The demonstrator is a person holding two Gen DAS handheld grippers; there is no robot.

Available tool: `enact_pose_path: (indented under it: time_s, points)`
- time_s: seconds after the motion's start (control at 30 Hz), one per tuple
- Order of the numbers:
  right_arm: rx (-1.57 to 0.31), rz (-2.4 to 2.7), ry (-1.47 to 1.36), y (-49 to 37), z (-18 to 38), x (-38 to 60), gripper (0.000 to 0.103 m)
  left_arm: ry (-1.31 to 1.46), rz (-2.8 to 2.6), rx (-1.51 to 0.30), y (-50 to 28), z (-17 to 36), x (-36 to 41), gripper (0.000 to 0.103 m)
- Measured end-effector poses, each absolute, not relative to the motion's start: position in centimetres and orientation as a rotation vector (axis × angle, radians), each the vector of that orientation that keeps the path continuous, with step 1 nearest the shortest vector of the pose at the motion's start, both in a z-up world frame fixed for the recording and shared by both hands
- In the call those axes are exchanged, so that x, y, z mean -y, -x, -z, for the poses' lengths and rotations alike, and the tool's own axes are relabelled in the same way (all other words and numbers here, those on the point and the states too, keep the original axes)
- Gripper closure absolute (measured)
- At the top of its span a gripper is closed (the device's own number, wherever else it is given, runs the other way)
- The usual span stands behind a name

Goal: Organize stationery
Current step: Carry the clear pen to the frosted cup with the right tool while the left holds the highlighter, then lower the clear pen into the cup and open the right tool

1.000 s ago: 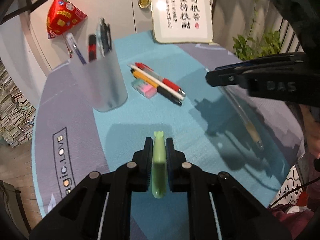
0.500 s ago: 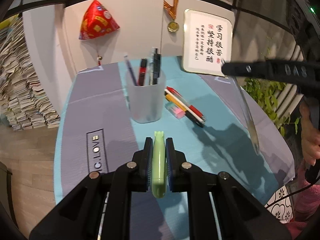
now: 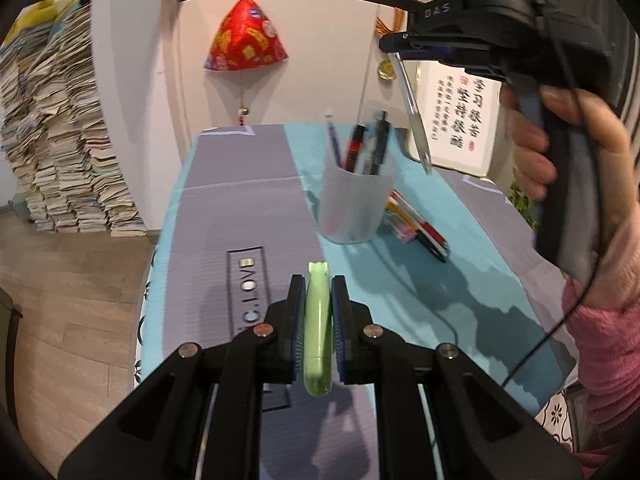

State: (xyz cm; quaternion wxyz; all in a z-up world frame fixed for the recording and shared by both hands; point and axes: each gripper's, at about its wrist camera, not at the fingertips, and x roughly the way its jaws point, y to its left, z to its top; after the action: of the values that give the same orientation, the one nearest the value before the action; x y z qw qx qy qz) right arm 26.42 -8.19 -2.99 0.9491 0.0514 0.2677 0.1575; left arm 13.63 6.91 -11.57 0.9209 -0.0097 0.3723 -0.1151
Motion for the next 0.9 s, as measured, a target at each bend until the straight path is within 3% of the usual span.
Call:
enact_pose_path:
  time_s: [0.4, 0.9]
  points:
    - [-0.494, -0.247, -0.123, -29.1, 6.2, 7.3, 0.088, 0.055, 0.22, -0.754, -14.6, 11.7, -9.1, 0.092]
    - [-0.502, -0.282, -0.105, -26.2, 6.7, 8.3, 0.088, 0.052, 0.241, -0.761, -14.7, 11.8, -8.6, 0.092]
